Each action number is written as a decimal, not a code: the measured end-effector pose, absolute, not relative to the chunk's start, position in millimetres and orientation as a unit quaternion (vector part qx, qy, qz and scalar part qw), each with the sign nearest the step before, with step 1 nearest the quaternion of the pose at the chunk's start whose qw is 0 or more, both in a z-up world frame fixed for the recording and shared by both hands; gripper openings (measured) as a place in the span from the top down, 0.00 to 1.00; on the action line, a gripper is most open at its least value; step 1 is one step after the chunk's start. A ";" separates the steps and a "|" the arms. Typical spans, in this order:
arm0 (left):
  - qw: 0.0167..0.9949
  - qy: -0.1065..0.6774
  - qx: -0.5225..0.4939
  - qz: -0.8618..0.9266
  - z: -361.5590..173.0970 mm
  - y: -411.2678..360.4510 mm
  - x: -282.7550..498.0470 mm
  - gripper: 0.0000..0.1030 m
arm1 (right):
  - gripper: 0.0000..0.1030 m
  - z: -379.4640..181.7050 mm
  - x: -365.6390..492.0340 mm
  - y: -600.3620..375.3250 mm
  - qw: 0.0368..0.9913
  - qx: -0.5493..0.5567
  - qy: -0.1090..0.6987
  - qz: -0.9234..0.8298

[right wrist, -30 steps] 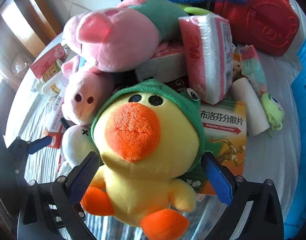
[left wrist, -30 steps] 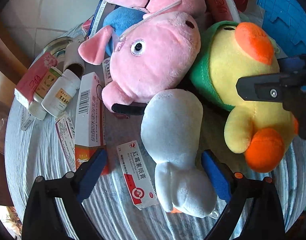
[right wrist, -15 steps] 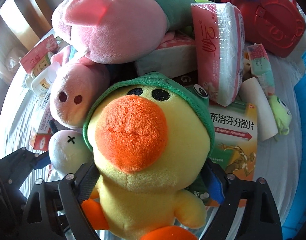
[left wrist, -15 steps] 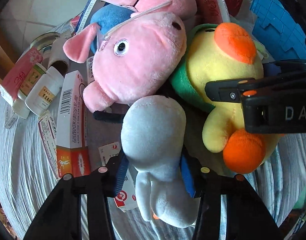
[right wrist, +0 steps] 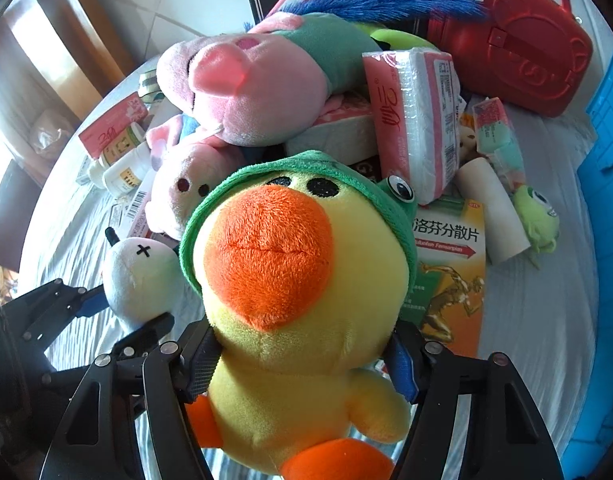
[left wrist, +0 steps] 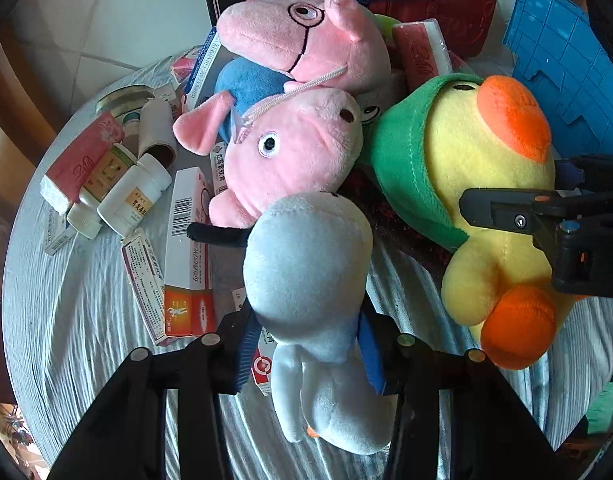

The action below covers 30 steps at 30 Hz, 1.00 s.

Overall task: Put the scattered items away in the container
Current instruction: 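Grasp the yellow duck plush with the right gripper while the left grasps the white plush, then carry the duck plush with the right gripper and white plush with the left toward the bin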

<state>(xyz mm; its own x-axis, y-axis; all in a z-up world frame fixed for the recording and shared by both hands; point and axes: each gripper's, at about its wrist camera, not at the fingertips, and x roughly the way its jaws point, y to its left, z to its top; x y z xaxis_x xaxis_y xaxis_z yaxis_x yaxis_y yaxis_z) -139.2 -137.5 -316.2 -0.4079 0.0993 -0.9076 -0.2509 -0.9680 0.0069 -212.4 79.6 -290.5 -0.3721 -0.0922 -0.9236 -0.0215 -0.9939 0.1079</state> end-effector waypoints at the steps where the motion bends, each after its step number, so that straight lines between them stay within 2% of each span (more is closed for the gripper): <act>1: 0.103 0.071 -0.531 0.838 -312.0 -137.2 -137.5 0.58 | 0.33 -284.1 -208.4 80.7 0.022 0.557 -0.052 -0.828; 15: 0.092 0.076 -0.494 0.861 -249.9 -130.3 -111.1 0.59 | 0.33 -213.7 -165.3 81.5 0.033 0.513 -0.061 -0.855; 30: 0.085 0.074 -0.435 0.893 -158.5 -112.0 -85.2 0.59 | 0.32 -130.4 -105.9 118.2 0.032 0.457 -0.077 -0.886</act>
<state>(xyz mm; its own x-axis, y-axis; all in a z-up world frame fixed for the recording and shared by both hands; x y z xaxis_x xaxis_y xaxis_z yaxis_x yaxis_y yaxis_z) -85.2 -112.0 -158.5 -0.6072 0.0883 -0.7897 -0.2164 -0.9746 0.0575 -105.9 118.2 -130.4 -0.5806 -0.1275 -0.8041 -0.0125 -0.9861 0.1654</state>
